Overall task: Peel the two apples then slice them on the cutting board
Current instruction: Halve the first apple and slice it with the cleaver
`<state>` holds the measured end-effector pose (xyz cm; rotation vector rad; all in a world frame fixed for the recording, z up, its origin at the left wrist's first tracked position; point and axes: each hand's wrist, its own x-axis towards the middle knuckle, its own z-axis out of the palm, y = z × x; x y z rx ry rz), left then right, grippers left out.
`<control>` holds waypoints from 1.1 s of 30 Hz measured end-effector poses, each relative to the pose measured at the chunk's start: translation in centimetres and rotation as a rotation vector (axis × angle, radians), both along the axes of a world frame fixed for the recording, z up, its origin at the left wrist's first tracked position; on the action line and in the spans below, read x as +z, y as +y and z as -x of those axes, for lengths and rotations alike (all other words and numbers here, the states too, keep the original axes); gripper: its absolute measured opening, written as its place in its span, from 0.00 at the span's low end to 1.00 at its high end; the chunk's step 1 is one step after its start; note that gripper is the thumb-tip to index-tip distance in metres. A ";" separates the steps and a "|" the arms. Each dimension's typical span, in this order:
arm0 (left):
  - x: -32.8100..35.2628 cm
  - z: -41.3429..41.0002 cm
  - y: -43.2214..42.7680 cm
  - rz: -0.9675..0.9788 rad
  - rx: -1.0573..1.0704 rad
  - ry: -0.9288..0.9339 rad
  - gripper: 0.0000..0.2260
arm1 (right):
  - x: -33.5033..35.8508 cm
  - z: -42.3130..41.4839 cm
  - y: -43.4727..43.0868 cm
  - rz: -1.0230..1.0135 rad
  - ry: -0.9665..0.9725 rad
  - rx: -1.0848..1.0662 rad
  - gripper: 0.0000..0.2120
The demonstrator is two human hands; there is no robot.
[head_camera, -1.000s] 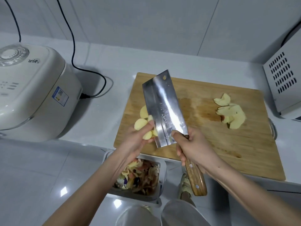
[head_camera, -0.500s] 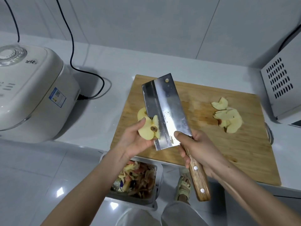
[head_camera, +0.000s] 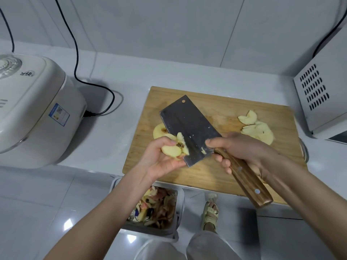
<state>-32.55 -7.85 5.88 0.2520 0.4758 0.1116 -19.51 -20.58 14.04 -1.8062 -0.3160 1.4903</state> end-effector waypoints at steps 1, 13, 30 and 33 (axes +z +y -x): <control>0.5 -0.1 -0.1 -0.005 -0.022 0.013 0.17 | -0.1 -0.2 0.1 0.009 0.008 0.002 0.07; -1.8 2.2 3.1 -0.126 -0.027 0.201 0.35 | 1.3 -3.1 -1.0 -0.068 -0.166 -0.094 0.08; -3.9 1.2 1.1 -0.407 0.092 -0.079 0.31 | -7.6 4.6 -4.4 -0.441 -1.534 0.428 0.13; -4.3 1.3 1.1 -0.413 0.087 -0.081 0.27 | -8.1 4.7 -4.5 -0.452 -1.552 0.432 0.13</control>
